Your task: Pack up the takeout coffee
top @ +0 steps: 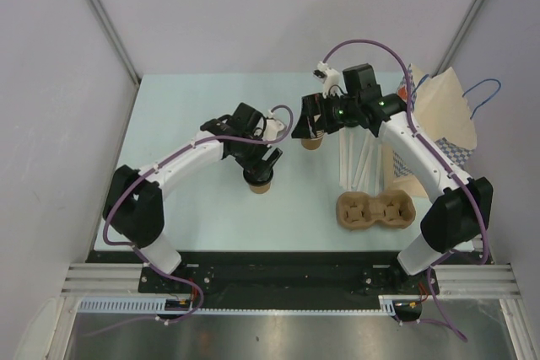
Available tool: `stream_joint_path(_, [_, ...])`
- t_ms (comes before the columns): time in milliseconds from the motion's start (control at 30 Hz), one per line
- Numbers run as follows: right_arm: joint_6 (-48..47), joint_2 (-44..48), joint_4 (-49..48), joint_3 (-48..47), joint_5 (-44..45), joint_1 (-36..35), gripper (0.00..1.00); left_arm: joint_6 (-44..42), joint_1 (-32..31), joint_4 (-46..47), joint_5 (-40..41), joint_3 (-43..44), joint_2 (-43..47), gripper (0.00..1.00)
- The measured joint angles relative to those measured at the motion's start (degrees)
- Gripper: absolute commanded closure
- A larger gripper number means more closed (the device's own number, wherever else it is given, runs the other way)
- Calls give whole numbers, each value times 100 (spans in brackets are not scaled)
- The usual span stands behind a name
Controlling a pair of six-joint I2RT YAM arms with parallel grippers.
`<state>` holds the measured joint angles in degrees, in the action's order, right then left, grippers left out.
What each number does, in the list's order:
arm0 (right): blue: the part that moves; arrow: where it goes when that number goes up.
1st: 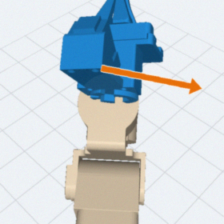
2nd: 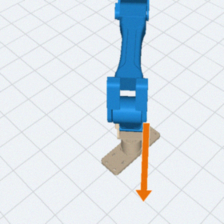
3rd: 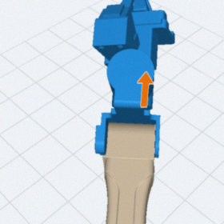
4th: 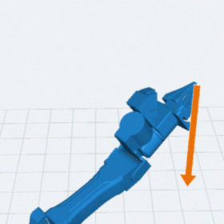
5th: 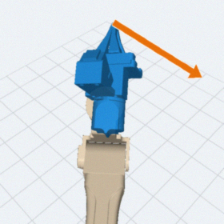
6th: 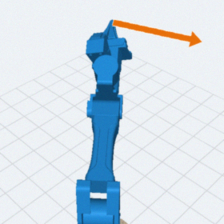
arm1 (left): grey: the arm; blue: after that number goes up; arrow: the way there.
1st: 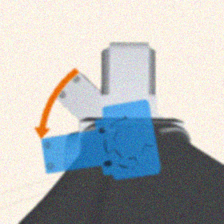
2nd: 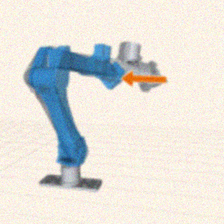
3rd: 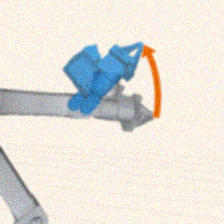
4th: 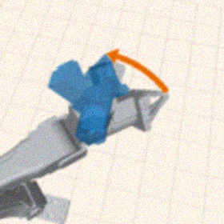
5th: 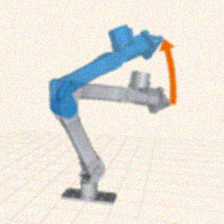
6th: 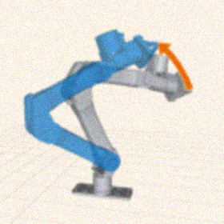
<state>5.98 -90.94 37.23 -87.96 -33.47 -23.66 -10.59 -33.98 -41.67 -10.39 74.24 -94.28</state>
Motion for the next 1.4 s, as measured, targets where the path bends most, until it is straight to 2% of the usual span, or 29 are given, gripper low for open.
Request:
stream_joint_path(267, [0, 0, 2, 2, -24, 68, 0, -24, -59, 46, 81, -9, -22, 29])
stream_joint_path(567, [2, 0, 2, 2, -24, 83, 0, -72, -94, 37, 160, -17, -15, 50])
stream_joint_path(733, [0, 0, 2, 2, -24, 96, 0, -291, 26, -129, 214, 26, -7, 57])
stream_joint_path(900, [-4, 9, 20, 2, -22, 131, 0, -595, 791, -616, 278, 400, -13, 58])
stream_joint_path(1133, [-4, 35, 31, 2, -24, 234, 1, -949, 2319, -822, 291, 1755, -323, 59])
stream_joint_path(1267, [-4, 37, 33, 2, -22, 264, 0, -960, 2802, -686, 295, 2177, -748, 59])
stream_joint_path(1400, [-4, 42, 59, 2, -22, 289, 0, -966, 2953, -555, 297, 2247, -1154, 58])
